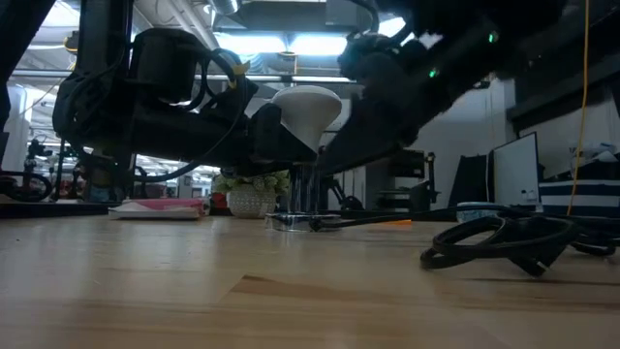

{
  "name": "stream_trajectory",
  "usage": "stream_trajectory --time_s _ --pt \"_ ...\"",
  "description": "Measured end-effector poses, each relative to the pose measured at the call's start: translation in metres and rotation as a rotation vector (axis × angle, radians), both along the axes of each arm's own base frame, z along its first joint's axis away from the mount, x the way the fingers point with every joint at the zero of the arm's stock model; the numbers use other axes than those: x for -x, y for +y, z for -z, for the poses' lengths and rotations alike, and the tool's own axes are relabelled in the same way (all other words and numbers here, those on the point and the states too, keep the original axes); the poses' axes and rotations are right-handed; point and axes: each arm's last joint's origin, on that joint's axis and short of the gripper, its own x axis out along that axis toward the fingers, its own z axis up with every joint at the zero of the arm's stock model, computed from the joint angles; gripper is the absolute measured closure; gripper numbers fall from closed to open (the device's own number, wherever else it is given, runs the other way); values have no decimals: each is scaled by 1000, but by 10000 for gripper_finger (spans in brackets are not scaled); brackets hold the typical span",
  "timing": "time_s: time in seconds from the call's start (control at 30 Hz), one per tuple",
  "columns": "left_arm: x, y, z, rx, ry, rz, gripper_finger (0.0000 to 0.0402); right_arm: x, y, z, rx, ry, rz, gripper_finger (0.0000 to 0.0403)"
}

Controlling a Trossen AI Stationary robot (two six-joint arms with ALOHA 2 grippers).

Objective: Screw lightbulb
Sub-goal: Remove the white lightbulb from the silver lamp

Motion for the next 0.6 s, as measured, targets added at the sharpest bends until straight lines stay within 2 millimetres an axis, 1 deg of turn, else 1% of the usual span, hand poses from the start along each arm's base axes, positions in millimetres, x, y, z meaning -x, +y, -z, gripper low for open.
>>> stream_trajectory --time_s 0.17,0.23,0.3,0.4,0.47,0.6 --pt "0 0 0 0 0 0 249 20 -5 -33 43 180 13 244" --pt "0 0 0 0 0 0 249 28 -8 -40 90 229 51 244" --pt "0 0 0 0 0 0 249 34 -12 -44 165 244 118 244" --pt "0 0 0 0 0 0 249 34 -19 -45 278 210 240 244" --pt "0 0 0 0 0 0 249 30 -25 -41 299 176 292 244" --pt "0 0 0 6 -2 -1 249 22 -41 -21 277 136 310 244"
